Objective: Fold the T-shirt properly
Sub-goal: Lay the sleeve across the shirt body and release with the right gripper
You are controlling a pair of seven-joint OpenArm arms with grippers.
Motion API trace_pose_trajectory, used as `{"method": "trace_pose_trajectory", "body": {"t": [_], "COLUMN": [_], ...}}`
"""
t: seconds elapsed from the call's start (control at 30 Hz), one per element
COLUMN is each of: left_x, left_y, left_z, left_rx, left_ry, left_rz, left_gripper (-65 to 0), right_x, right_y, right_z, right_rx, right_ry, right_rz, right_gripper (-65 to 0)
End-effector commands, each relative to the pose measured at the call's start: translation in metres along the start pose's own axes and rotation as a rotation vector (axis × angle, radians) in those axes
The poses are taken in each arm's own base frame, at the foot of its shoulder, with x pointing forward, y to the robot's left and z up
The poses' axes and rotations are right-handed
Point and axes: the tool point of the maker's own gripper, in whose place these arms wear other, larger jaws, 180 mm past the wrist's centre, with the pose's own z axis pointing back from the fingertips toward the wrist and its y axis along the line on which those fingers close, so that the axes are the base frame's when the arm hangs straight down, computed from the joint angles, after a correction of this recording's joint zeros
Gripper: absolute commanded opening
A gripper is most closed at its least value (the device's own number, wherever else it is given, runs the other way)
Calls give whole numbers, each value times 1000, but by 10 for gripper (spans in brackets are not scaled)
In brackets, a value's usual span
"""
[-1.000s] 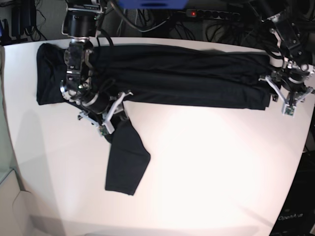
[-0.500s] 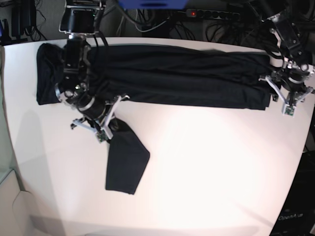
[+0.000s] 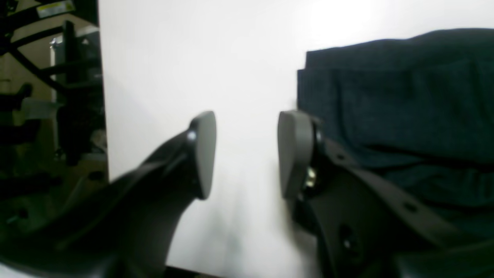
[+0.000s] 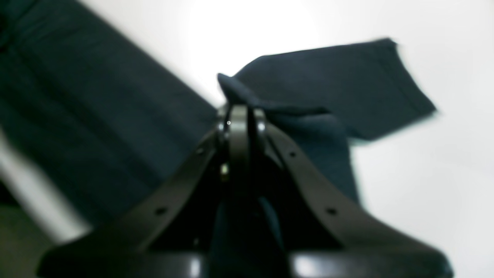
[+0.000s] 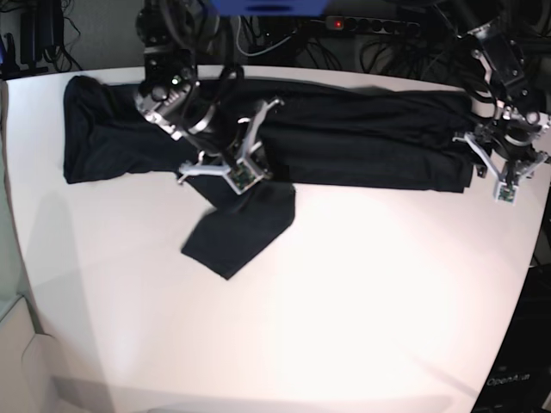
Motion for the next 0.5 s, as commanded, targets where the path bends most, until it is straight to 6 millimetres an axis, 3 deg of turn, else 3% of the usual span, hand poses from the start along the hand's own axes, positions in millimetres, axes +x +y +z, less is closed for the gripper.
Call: {"method": "trace_pose_trajectory", "body": {"t": [0.0,0.2,0.47], "left_x": [14,15,14], "left_y": [9,9,8], "left_z": [3,3,3], "left_rx": [20,21,19], "left_ry": [-45,-47,-45], "left_rz": [-7,-7,-6], "left_gripper": [-393,-393,-393], "right_x": [15,11,23], "right_y": [7,42,88], "right_z": [1,1,-1], "right_rx": [13,69,141], "right_ry": [-56,-47,-68], "right_rz": [-2,-41,-64], "right_gripper": [-650,-650,-650]}}
